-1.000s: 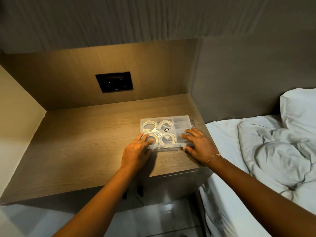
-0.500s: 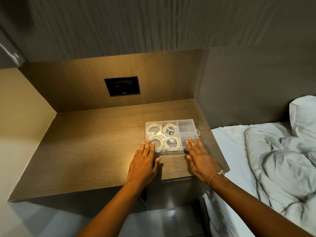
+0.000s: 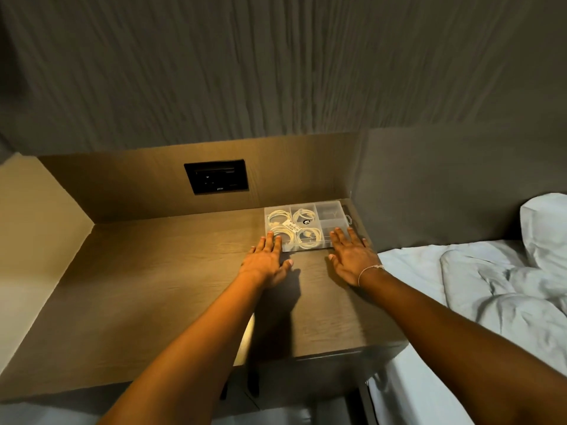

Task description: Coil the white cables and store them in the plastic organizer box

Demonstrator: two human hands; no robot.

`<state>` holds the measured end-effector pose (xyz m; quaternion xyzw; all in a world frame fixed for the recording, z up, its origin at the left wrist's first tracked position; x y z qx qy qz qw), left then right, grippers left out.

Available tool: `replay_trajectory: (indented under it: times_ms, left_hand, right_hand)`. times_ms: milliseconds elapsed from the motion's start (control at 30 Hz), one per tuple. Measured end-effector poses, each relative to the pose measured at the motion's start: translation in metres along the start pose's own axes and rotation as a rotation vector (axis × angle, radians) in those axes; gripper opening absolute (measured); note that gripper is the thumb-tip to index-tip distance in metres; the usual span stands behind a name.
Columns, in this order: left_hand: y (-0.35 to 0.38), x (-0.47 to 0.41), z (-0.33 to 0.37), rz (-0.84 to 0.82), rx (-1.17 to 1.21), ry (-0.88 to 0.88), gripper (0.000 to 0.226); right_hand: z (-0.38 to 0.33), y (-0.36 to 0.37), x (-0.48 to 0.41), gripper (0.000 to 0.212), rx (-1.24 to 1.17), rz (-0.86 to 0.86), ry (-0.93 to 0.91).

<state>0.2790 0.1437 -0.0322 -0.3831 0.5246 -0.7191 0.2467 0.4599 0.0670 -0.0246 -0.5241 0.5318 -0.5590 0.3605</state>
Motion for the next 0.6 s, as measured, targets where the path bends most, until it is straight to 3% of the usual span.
replay_trajectory:
  times_ms: [433, 533, 600]
  left_hand:
    - [-0.011, -0.036, -0.005, -0.007, -0.012, -0.074, 0.077]
    - [-0.010, -0.033, -0.003, 0.016, -0.008, -0.073, 0.078]
    - [-0.017, -0.029, -0.005, 0.109, 0.012, -0.072, 0.079]
  right_hand:
    - [0.013, -0.008, -0.044, 0.066, -0.039, -0.147, 0.011]
    - [0.014, -0.005, -0.044, 0.068, -0.033, -0.125, -0.001]
    - [0.013, -0.012, -0.043, 0.070, -0.027, -0.007, -0.024]
Point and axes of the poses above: each hand's wrist, its own x-axis away from the middle knuckle, its own y-axis out of the palm, z = x × y, the point moved 10 cm from there along -x, towards the middle knuckle, and after that the axes turned 2 degrees about z, right-handed, at the moved point
